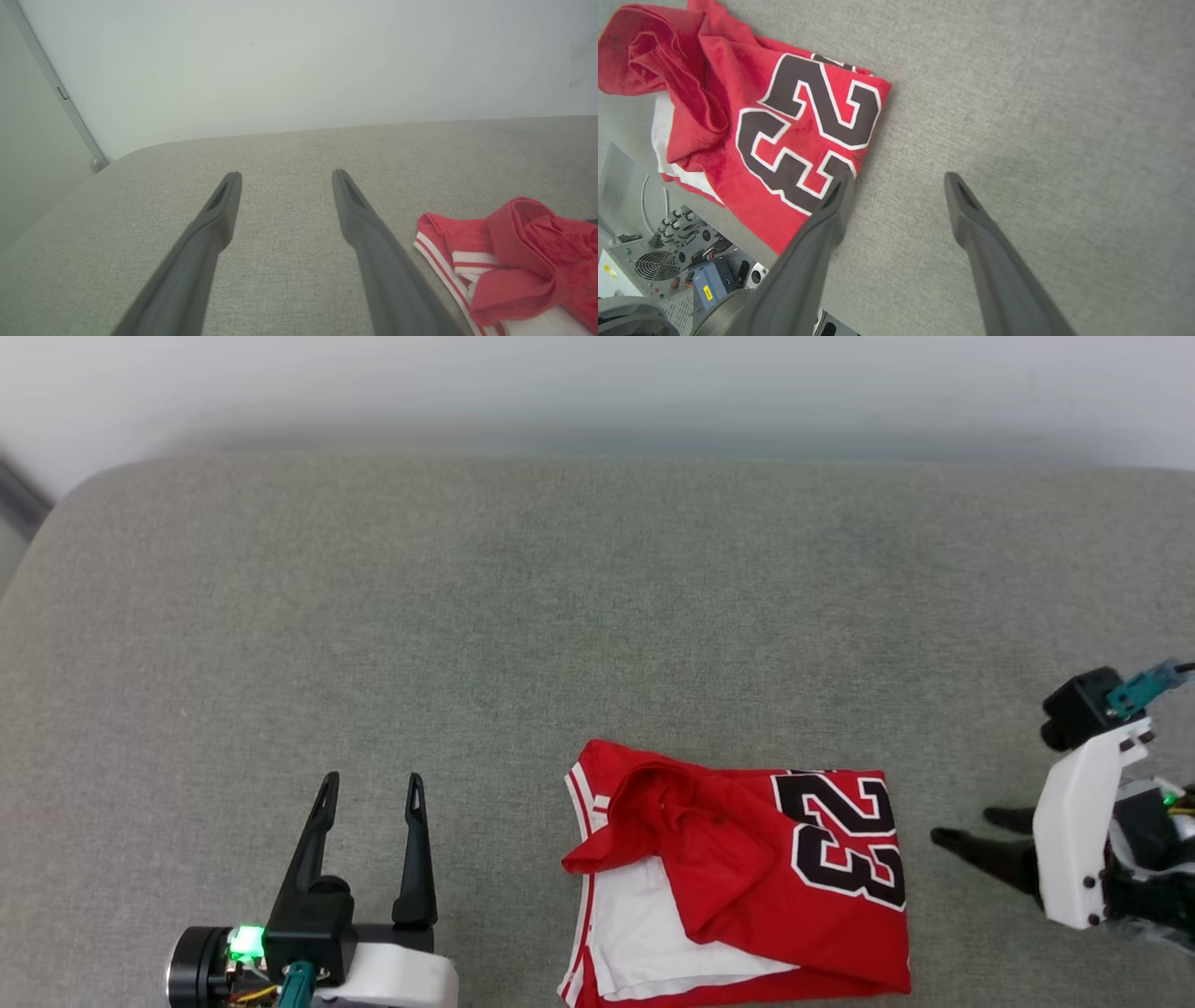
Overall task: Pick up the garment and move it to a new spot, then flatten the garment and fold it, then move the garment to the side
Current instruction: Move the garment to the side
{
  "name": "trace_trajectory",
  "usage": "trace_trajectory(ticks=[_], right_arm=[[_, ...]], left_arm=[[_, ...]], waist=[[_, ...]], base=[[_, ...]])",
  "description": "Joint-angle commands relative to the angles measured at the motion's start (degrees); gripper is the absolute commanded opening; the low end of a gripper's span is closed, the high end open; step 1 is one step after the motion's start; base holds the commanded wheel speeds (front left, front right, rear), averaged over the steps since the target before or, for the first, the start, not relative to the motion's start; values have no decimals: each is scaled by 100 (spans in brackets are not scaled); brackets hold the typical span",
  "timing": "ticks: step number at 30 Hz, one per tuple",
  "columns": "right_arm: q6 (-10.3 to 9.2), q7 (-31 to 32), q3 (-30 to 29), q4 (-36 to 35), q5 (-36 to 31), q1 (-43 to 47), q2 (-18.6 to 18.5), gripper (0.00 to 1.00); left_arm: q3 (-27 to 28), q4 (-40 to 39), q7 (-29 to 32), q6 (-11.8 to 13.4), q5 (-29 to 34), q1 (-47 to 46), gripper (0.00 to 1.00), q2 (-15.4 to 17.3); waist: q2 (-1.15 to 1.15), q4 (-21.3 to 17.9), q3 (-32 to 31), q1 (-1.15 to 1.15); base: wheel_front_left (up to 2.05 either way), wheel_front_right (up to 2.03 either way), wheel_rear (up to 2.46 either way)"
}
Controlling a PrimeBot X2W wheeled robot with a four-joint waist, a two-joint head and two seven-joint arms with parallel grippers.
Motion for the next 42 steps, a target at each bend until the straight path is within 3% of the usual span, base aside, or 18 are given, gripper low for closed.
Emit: trace_trajectory(ticks=[1,10,18,19,20,31,42], right_arm=[[-3,-6,22,40,68,65,74,100],[-3,-279,431,633,544,186,798,100],[-9,-663,1455,1183,138,257,1018,100],[-10,-757,1512,1211,135,216,1026,26],[-10,-857,1559,1217,132,158,1020,0],[-5,-1869,1746,575,2,-645,218,0],[-5,-1751,1902,-660,-371,-1364,-765,0]], left_arm=[[-2,-20,-26,-19,24,-96,100,-11],[-96,-24,-26,-40,22,-409,100,-50],[-152,9,-26,7,0,-580,100,-78],[-154,10,-26,-1,-4,-584,100,-81],[-156,18,-26,8,-8,-581,100,-82],[0,98,-26,110,-36,-281,100,-88],[305,-88,-21,127,-40,52,100,-29]], waist=[[0,61,103,0],[0,266,554,0],[0,415,774,0],[0,421,774,0],[0,424,764,0],[0,203,167,0],[0,-796,-44,0]], base=[[0,0,0],[0,0,0],[0,0,0],[0,0,0],[0,0,0],[0,0,0],[0,0,0]])
